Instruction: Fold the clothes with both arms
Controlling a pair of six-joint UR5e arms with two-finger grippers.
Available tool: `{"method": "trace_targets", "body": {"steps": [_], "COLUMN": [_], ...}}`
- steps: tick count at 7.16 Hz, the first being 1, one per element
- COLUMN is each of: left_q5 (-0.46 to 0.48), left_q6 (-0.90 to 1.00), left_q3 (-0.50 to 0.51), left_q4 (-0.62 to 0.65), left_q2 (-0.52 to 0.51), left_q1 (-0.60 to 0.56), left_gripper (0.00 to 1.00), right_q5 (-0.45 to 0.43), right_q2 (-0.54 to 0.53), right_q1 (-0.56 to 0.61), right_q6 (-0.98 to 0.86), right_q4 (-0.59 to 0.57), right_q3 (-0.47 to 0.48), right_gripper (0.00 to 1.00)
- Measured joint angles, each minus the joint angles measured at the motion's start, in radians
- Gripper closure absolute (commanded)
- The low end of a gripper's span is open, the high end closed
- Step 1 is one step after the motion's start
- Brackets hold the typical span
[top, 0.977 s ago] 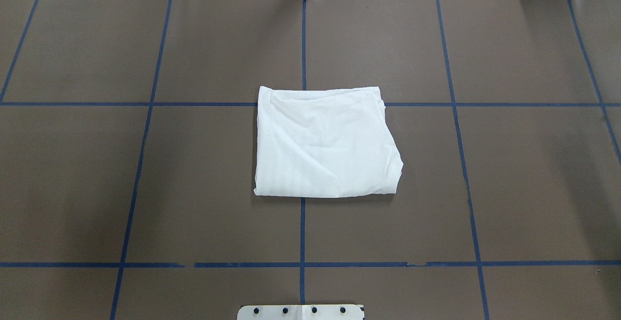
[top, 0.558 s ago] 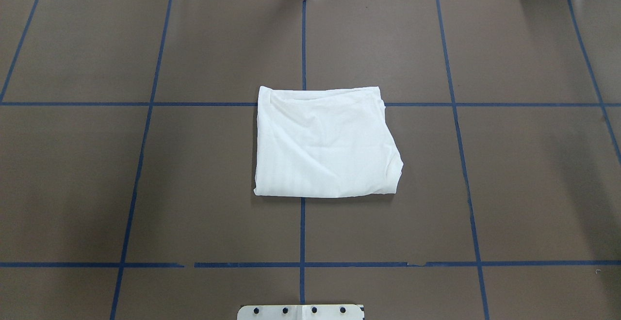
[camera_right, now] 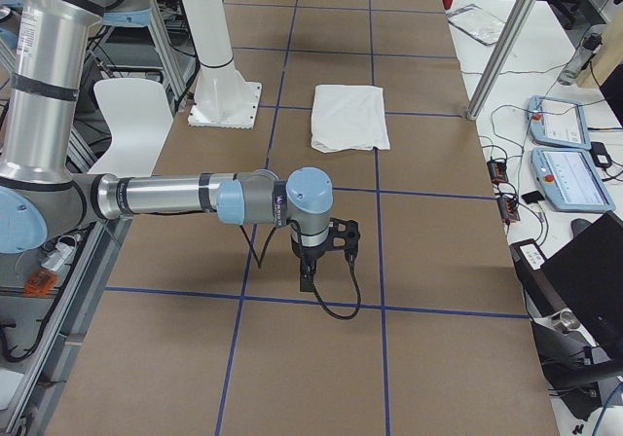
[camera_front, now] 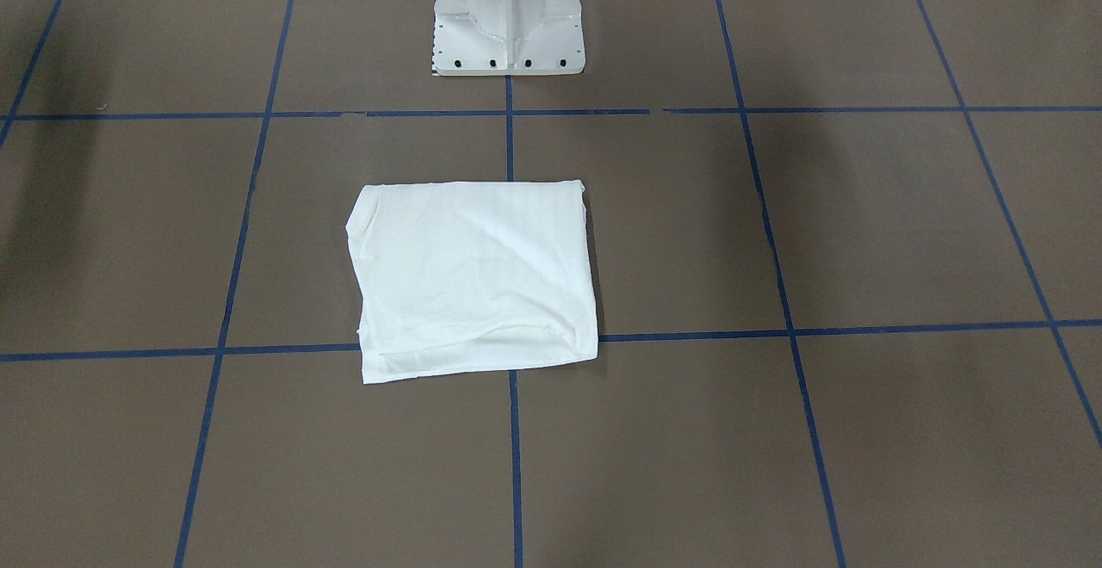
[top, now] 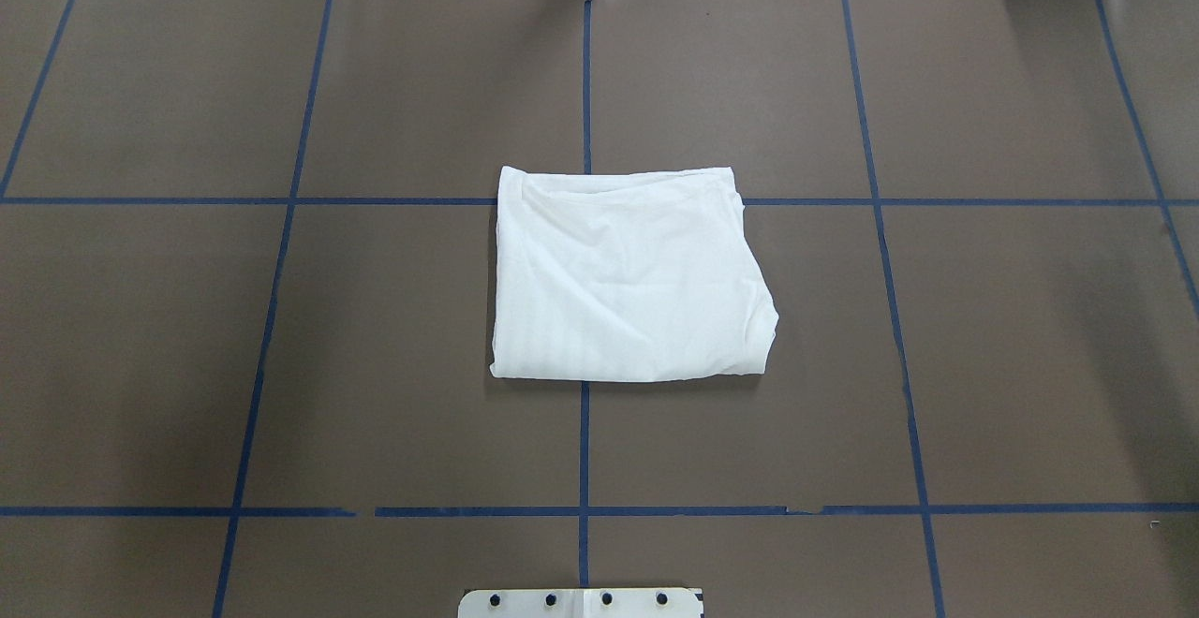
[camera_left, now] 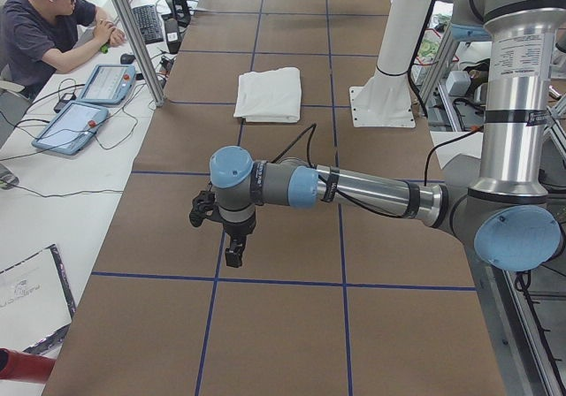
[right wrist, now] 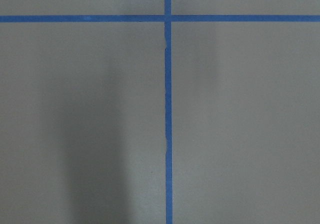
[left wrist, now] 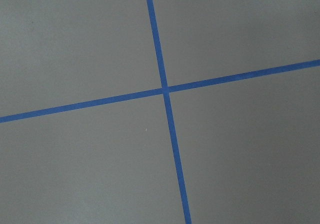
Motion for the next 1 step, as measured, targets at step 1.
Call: {"method": "trace_targets", "body": {"steps": [1], "left_q5": [0.000], "left_q6": [0.000], "left_q3": [0.000], "left_q4": [0.000], "left_q2": [0.000], "left_q1": [0.000], "left_gripper": [0.00], "right_q5": [0.000], "right_q2": [0.000], "right_q1": [0.000], "right_q6": [0.000], "right_q4": [0.000], "right_q3": [0.001], "right_gripper": [0.00]}}
